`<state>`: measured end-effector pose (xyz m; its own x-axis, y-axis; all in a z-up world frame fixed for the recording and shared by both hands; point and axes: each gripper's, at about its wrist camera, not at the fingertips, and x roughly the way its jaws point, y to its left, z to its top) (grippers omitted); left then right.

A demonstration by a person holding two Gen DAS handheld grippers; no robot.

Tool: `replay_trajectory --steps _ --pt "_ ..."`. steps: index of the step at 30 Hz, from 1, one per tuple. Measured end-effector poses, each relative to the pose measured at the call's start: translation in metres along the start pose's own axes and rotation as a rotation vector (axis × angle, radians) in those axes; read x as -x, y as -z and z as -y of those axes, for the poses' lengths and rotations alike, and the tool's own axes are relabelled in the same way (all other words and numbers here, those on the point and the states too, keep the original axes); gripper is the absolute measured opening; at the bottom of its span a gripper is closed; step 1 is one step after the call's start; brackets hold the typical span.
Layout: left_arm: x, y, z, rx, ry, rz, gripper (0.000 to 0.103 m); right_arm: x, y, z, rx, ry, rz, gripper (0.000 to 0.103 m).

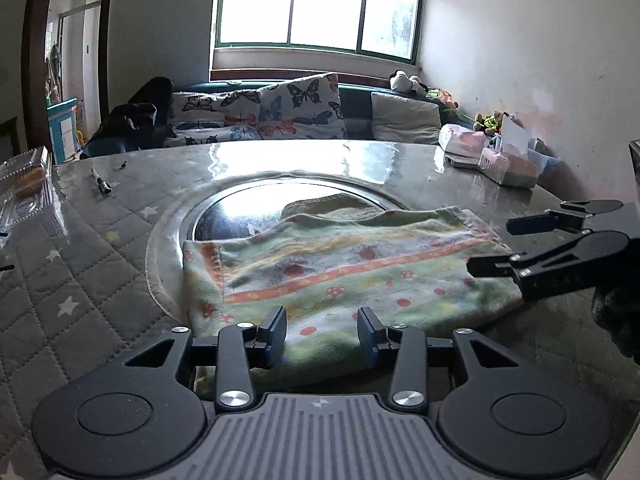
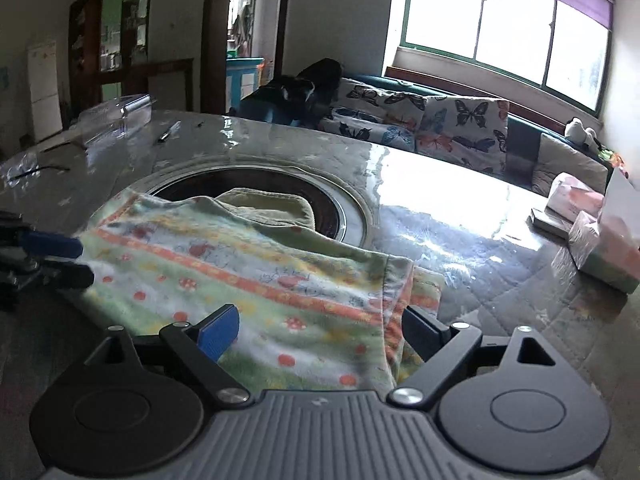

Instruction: Fold clothes

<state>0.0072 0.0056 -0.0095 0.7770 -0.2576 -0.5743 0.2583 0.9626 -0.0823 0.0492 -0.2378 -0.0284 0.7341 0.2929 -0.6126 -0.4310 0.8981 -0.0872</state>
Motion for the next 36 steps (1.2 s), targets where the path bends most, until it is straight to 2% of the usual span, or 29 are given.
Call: replay_trajectory --steps 2,7,14,18,23,29,36 --pt "-0.003 0.003 -0.001 0.004 -0.002 -0.011 0.043 -0.006 0.006 0.001 -0.003 0.003 -0.016 0.094" --pt "0.002 0.001 -0.003 0.015 -0.006 -0.004 0.043 0.005 0.008 0.010 -0.032 0.010 -0.007 0.094" --pt "0.002 0.004 -0.007 0.030 -0.014 -0.006 0.044 0.007 0.019 0.019 -0.050 0.024 -0.038 0.095" --pt "0.007 0.001 -0.012 0.042 -0.036 0.011 0.046 0.009 0.015 0.027 -0.051 0.061 -0.020 0.095" --pt "0.005 0.003 -0.021 0.064 -0.054 -0.001 0.047 0.004 0.020 0.040 -0.067 0.109 -0.044 0.096" --pt "0.005 0.002 -0.025 0.069 -0.056 -0.002 0.049 0.003 0.005 0.048 -0.074 0.124 -0.004 0.096" --pt "0.003 0.005 -0.030 0.082 -0.068 -0.011 0.049 -0.023 -0.002 0.060 -0.073 0.143 -0.047 0.097"
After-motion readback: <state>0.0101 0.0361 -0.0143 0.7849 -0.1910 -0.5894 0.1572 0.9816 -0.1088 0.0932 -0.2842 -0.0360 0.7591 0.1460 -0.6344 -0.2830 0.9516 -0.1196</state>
